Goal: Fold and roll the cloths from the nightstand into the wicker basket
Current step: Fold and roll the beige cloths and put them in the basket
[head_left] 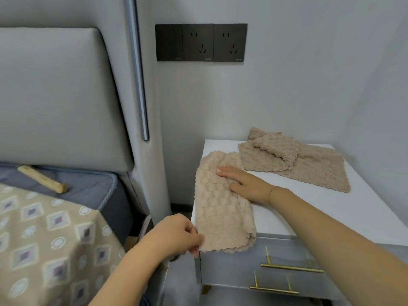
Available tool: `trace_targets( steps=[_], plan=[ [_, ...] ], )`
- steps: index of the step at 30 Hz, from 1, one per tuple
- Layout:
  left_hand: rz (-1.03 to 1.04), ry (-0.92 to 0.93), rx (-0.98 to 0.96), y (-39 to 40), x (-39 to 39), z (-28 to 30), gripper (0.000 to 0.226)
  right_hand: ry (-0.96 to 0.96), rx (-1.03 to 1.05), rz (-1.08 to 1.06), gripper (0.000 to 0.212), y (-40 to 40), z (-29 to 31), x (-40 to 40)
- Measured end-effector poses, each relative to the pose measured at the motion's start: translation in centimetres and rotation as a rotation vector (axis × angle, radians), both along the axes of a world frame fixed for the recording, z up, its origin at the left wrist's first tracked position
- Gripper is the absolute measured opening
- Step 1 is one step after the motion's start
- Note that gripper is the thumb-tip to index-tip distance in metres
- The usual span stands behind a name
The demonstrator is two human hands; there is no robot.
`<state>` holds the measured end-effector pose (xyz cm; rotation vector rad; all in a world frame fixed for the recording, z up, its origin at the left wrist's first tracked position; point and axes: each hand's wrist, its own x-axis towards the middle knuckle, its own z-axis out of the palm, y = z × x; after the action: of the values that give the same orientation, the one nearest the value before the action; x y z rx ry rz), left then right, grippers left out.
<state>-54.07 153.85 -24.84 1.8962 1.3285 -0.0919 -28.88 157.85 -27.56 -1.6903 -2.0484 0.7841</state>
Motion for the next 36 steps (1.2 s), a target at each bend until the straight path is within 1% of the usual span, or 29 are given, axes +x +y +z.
trace_targets(
  steps=[4,5,7,9,10,11,13,14,16,19,21,22,24,26,30,31,32,33,34,36],
  plan=[
    [-0.019,0.031,0.023,0.3,0.2,-0.6,0.023,-0.289,0.23,0.019,0.044,-0.3,-0.5,0.9],
    [-0.022,0.041,0.061,0.4,0.2,-0.7,0.022,-0.325,0.279,-0.004,0.045,-0.8,-0.3,1.0],
    [0.012,0.068,0.227,0.7,-0.1,-0.8,0.022,-0.287,0.332,-0.043,0.051,-2.2,0.8,0.8],
    [0.066,0.1,0.445,0.9,-0.6,-0.5,0.017,-0.253,0.258,-0.002,0.055,-4.1,1.5,0.1],
    [0.087,0.079,0.514,1.0,-0.8,-0.3,0.013,-0.293,0.176,0.041,0.055,-5.3,1.3,-0.2],
    [0.108,0.023,0.541,1.2,-0.8,-0.1,0.011,-0.35,0.088,0.077,0.056,-6.4,0.9,-0.5],
    [0.124,-0.133,0.529,1.7,-0.2,0.0,0.007,-0.399,-0.005,0.082,0.062,-8.3,-0.2,-0.5],
    [0.124,-0.196,0.528,2.1,0.3,-0.3,0.01,-0.39,-0.008,0.06,0.063,-8.8,-0.5,-0.4],
    [0.147,-0.278,0.516,3.5,1.6,-1.3,0.022,-0.384,0.003,0.026,0.066,-9.5,-0.7,-0.2],
    [0.196,-0.301,0.449,6.2,3.3,-3.0,0.048,-0.436,0.027,0.017,0.072,-9.9,-0.6,-0.5],
    [0.198,-0.302,0.439,7.6,4.3,-3.6,0.057,-0.429,0.032,0.003,0.073,-9.9,-0.6,-0.7],
    [0.202,-0.299,0.449,8.1,4.9,-3.6,0.058,-0.412,0.032,-0.009,0.073,-9.8,-0.6,-0.8],
    [0.212,-0.302,0.471,8.7,5.9,-3.6,0.049,-0.352,0.026,-0.053,0.07,-9.7,-0.7,-1.0],
    [0.22,-0.366,0.437,9.1,7.1,-3.7,0.046,-0.312,0.029,-0.088,0.067,-9.5,-0.8,-0.8],
    [0.281,-0.595,0.248,10.1,8.2,-3.0,0.067,-0.376,0.036,-0.064,0.061,-9.1,-1.2,-0.7],
    [0.275,-0.686,0.186,10.4,8.3,-2.8,0.066,-0.389,0.037,-0.056,0.059,-9.0,-1.2,-0.7],
    [0.258,-0.767,0.14,10.5,8.5,-2.6,0.059,-0.395,0.038,-0.05,0.059,-8.9,-1.2,-0.7],
    [0.232,-0.807,0.139,10.5,8.5,-2.4,0.049,-0.398,0.041,-0.05,0.059,-8.7,-1.2,-0.8],
    [0.209,-0.807,0.183,10.8,8.6,-2.5,0.044,-0.398,0.043,-0.056,0.06,-8.6,-1.3,-0.8],
    [0.203,-0.709,0.299,11.5,8.6,-3.2,0.04,-0.406,0.043,-0.072,0.061,-8.3,-1.5,-1.0]
  ],
)
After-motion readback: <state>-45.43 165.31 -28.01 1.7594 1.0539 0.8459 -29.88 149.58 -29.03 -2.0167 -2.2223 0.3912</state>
